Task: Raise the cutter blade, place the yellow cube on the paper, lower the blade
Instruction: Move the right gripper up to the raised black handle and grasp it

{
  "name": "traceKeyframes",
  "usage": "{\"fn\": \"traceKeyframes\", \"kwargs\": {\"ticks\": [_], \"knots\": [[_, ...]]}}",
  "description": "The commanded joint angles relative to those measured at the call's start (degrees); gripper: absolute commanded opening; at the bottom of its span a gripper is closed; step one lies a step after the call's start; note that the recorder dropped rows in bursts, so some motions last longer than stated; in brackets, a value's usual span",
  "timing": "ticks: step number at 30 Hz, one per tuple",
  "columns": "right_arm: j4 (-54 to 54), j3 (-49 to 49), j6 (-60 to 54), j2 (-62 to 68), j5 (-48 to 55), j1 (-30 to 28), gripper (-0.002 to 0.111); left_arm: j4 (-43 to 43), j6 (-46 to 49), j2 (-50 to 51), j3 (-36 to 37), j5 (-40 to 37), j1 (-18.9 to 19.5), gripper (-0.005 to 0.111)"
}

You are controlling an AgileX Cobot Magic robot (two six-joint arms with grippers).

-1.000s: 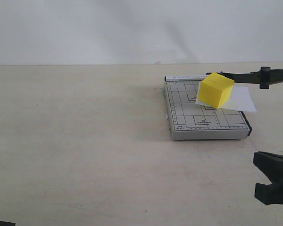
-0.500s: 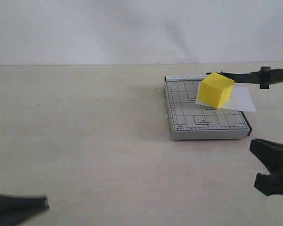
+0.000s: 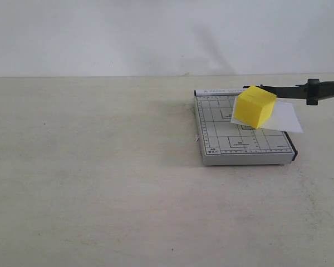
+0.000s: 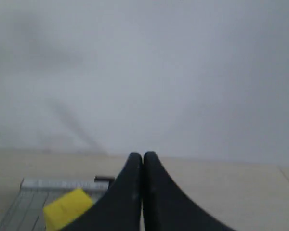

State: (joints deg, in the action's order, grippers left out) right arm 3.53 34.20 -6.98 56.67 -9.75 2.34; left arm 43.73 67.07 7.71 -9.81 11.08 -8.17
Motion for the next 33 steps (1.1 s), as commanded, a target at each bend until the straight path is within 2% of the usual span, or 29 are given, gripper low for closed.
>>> {"fn": "traceKeyframes", "kwargs": {"ticks": [1,4,6,8,14,18,21,30,33], "knots": [[3.5,14.3,-4.5,6.1,30.6,-0.1,0.004,0.3,0.1,-2.3,-0.1,4.5,1.0,0.005],[3.5,21.6,-4.9,9.8,40.5,-0.1,0.021,0.3,0.1,-2.6,-0.1,4.7,1.0,0.005],[3.5,24.9,-5.3,12.3,43.6,-0.1,0.037,0.3,0.1,-2.6,-0.1,4.7,1.0,0.005],[3.5,26.4,-5.3,14.1,45.0,-0.1,0.046,0.3,0.1,-2.6,-0.1,4.7,1.0,0.005],[3.9,26.4,-4.9,17.4,48.9,-0.1,0.046,-0.2,0.1,-2.6,6.3,4.4,1.0,0.005],[3.7,26.4,-4.6,18.3,48.0,-0.1,0.046,-0.2,0.1,-2.6,9.8,2.1,1.0,0.005],[3.7,26.4,-4.5,19.6,47.1,-0.1,0.046,2.3,-0.1,-2.6,9.8,-4.9,1.0,0.005],[3.5,26.4,-3.6,25.4,47.6,-0.1,0.045,2.3,0.0,-2.6,9.8,-26.3,1.0,0.005],[3.5,26.4,-3.5,26.0,48.1,-0.1,0.036,2.3,0.0,-2.6,9.8,-28.8,1.0,0.005]]}}
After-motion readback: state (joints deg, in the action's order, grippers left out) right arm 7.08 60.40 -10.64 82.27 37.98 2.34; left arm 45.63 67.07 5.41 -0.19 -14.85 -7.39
